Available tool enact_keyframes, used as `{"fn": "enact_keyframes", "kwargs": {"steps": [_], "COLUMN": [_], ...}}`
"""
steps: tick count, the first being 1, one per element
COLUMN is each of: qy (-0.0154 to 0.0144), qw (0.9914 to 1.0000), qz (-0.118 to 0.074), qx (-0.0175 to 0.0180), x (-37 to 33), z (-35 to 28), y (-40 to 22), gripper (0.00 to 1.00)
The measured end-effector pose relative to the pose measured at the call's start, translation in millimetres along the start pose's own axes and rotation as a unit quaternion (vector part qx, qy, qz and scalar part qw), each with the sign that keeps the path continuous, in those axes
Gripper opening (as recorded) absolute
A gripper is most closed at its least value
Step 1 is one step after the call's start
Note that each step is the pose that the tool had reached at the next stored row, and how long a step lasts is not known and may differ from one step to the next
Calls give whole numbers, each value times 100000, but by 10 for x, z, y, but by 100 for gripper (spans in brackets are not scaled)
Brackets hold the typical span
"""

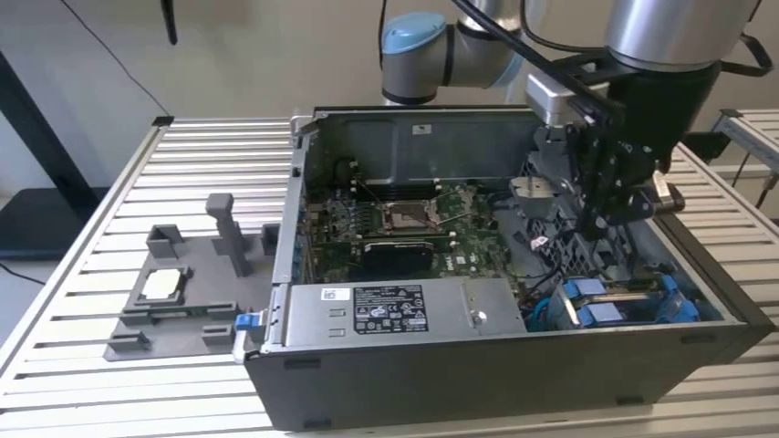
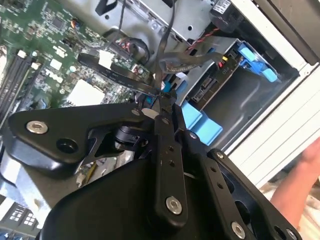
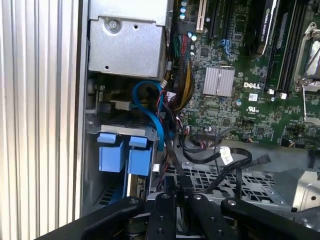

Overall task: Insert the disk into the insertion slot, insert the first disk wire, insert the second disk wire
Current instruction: 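Insert the second disk wire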

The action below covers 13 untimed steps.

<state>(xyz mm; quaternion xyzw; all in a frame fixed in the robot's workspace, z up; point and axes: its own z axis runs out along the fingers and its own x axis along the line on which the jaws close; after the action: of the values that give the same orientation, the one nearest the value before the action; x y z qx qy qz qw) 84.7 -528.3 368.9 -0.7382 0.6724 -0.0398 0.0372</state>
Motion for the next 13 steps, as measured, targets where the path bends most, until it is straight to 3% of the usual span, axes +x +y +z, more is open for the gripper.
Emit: {"fn": "enact_keyframes", "kwargs": {"steps": [1, 2, 4, 13], "qy": [-584, -880, -998, -1248], "qw": [99998, 99996, 99995, 99954], "qz": [61, 94, 108, 139], "qx": [50, 46, -267, -2749], "x": [18, 37, 73, 179], "z": [1, 1, 2, 30], "y": [-1, -2, -6, -85], "gripper": [16, 16, 16, 16]}}
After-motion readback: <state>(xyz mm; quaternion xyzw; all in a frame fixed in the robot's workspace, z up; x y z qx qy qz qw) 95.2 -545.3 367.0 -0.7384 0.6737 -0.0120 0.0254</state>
